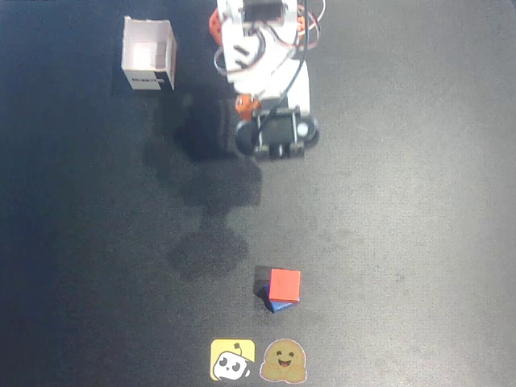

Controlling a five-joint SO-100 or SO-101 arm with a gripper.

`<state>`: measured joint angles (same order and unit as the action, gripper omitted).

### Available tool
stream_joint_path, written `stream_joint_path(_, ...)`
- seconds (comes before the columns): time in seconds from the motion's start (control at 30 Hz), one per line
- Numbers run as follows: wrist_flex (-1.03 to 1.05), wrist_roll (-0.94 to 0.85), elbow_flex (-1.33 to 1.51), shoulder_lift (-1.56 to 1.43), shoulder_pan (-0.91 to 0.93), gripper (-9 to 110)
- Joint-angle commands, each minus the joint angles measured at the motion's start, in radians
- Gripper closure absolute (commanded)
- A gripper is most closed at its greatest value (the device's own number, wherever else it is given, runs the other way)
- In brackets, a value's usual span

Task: Put the red cube on top of the blue cube.

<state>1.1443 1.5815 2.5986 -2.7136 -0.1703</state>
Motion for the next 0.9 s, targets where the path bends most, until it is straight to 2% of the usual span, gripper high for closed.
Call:
stream_joint_path(0.0, 0.032, -0.017, 0.055, -0.156, -0.003, 101)
stream_joint_path(0.23, 0.104, -0.083, 0.172, -0.379, -0.008, 101)
stream_joint_path(0.87, 0.118, -0.144, 0.275, -0.379, -0.009, 101)
